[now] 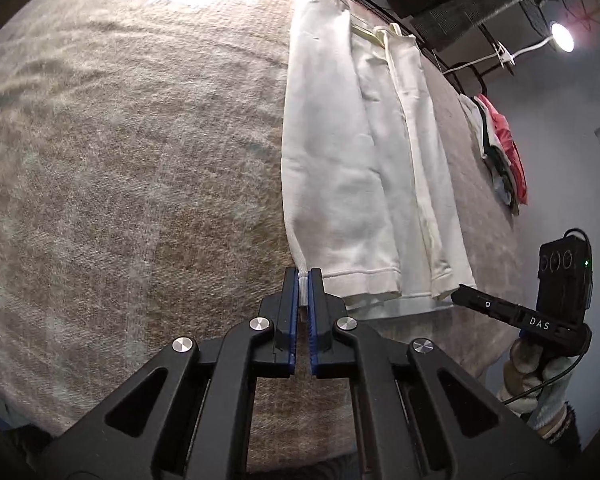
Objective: Fold small clothes
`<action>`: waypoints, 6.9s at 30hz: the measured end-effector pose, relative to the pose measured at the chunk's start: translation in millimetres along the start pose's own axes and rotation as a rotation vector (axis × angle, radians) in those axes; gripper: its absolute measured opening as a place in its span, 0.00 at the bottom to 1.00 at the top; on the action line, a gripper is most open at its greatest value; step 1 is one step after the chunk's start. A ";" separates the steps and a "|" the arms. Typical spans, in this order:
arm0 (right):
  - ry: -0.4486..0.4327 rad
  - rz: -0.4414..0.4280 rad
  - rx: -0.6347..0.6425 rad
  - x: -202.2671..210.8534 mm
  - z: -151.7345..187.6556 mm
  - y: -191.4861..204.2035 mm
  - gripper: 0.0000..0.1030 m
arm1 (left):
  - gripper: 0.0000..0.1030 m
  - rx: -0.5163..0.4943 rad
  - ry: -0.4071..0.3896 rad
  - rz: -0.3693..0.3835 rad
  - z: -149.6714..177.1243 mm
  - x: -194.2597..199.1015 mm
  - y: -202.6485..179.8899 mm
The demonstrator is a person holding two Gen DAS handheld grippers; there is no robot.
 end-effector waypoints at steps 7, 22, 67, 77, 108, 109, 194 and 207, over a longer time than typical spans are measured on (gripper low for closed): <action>-0.056 -0.088 -0.004 25.0 -20.1 5.8 0.02 | 0.02 -0.030 -0.061 0.022 -30.0 23.6 -15.4; -0.182 -0.089 -0.001 47.8 -128.9 13.6 0.02 | 0.02 0.006 -0.117 -0.017 -137.6 10.5 -24.3; -0.209 0.175 0.263 51.6 -178.2 23.5 0.25 | 0.10 -0.181 -0.173 -0.173 -224.1 -5.3 -23.0; -0.185 0.201 0.282 13.5 -278.5 10.5 0.19 | 0.10 -0.182 -0.175 -0.209 -302.6 -50.0 -20.6; -0.247 0.173 0.206 -3.1 -390.4 -26.6 0.03 | 0.03 -0.239 -0.252 -0.271 -399.4 -88.2 -49.3; -0.251 0.155 0.204 -0.6 -390.4 -25.4 0.03 | 0.02 -0.234 -0.254 -0.249 -399.1 -85.7 -50.4; -0.251 0.026 0.130 76.7 -152.8 -5.9 0.32 | 0.02 -0.290 -0.143 -0.258 -97.3 -2.4 -30.0; -0.211 -0.083 -0.005 37.0 -215.1 -41.6 0.15 | 0.02 -0.306 -0.122 -0.271 -108.8 -23.0 -29.3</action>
Point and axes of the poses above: each gripper's, at about its wrist camera, not at the fingertips, and x roughly against the way its jaws point, y to its left, z to its underside, the point moved 4 cm from there along -x, roughly the way its jaws point, and after that the axes turned 9 degrees about y, right-handed, at the moved point
